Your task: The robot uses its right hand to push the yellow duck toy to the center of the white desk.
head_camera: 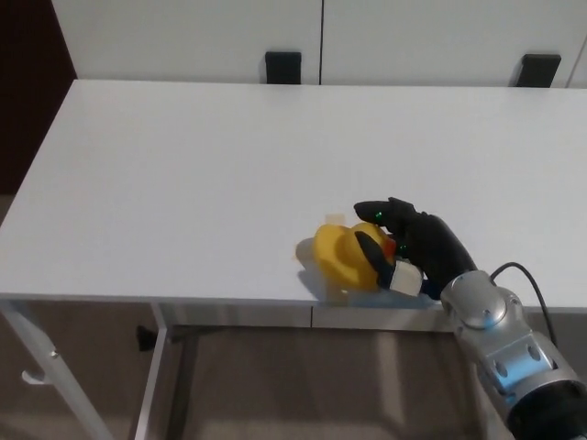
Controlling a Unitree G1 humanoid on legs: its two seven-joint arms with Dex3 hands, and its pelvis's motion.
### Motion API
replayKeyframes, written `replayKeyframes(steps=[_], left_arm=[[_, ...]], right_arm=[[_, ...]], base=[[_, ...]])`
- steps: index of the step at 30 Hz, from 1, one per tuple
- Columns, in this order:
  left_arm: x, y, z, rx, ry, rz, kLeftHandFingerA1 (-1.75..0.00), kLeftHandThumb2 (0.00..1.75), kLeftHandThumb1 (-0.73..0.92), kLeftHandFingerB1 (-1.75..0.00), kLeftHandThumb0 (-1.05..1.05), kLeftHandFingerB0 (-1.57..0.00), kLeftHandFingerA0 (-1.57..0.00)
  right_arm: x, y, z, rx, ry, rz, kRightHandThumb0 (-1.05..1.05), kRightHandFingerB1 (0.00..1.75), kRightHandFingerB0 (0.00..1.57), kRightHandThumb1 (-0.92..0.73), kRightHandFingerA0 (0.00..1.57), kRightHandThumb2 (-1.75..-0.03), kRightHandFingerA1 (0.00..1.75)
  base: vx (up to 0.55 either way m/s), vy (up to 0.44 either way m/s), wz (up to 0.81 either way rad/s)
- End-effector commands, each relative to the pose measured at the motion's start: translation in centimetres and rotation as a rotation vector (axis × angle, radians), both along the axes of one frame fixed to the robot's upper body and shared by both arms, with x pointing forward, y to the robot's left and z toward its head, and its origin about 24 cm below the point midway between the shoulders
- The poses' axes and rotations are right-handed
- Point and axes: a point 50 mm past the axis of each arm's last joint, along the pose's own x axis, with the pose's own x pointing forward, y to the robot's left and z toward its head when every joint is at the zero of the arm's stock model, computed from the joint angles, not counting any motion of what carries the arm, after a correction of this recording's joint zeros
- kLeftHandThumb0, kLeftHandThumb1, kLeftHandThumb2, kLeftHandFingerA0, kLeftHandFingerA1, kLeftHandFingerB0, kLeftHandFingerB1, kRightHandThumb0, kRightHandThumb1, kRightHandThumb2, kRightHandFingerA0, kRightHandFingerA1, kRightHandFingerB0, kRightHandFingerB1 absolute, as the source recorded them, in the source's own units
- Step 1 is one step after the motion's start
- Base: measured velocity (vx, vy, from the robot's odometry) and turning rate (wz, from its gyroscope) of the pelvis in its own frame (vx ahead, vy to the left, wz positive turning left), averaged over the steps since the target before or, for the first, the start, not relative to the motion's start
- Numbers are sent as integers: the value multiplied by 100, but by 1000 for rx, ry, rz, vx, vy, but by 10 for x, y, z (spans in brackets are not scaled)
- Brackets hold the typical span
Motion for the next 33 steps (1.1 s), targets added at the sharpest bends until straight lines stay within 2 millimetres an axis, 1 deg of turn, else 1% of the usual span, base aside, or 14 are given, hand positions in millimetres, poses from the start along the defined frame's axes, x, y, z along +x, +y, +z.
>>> replayKeyframes(steps=[1,5,6,12,13,15,16,20,22,23,25,26,29,33], left_arm=[[2,0,1,8,-24,-31,-94,109,51,-95,-10,-92,-92],[2,-1,1,3,-24,-30,-94,108,50,-97,-8,-96,-92],[2,-1,1,3,-23,-28,-88,89,59,-95,-11,-94,-90],[2,0,1,7,-20,-30,-87,92,60,-95,-12,-94,-91],[1,0,1,10,-17,-34,-93,108,52,-95,-11,-93,-91],[1,1,1,11,-15,-37,-93,108,52,-95,-11,-93,-91],[0,1,1,13,-13,-41,-92,107,51,-96,-10,-94,-90],[-1,1,1,13,-8,-29,-91,92,57,-95,-12,-96,-93],[-3,2,1,16,-6,-27,-92,91,58,-97,-12,-97,-93],[-3,2,1,16,-6,-30,-93,109,52,-98,-10,-97,-91],[-3,2,1,16,-7,-32,-93,109,52,-98,-10,-97,-91],[-4,3,1,17,-5,-33,-91,93,58,-93,-12,-96,-93],[-7,3,1,18,-3,-29,-96,107,49,-98,-8,-98,-95],[-9,2,0,18,4,-14,-90,92,57,-94,-11,-97,-94]], right_arm=[[0,9,-3,4,44,-6,-83,38,25,-92,21,-70,53],[-1,13,-2,1,40,10,-83,39,23,-92,17,-71,54],[-1,14,-1,3,39,12,-83,38,23,-92,17,-71,52],[1,6,0,10,39,-10,-83,37,21,-91,14,-70,50],[4,-9,5,-79,16,-65,-103,2,0,-86,0,-125,7],[5,-15,8,-139,-2,-88,-103,2,0,-86,0,-125,7],[6,-23,13,-195,-41,-122,-100,0,0,-92,0,-83,0],[8,-33,27,-199,-124,-158,-102,0,0,-92,0,-86,0],[9,-36,38,-165,-179,-166,-99,0,0,-75,0,-105,0],[8,-36,42,-156,-197,-161,-104,0,0,-92,0,-77,0],[8,-36,45,-152,-208,-158,-104,0,0,-92,0,-77,0],[6,-34,49,-133,-231,-148,-104,0,0,-80,0,-114,0],[3,-31,56,-91,-275,-124,-100,0,0,-75,0,-108,0],[-5,-26,70,7,-324,-80,-103,4,0,-75,0,-111,0]], base=[[0,0,0],[0,0,0],[0,0,0],[0,0,0],[0,0,0],[0,0,0],[0,0,0],[0,0,0],[0,0,0],[0,0,0],[0,0,0],[0,0,0],[0,0,0],[0,0,0]])
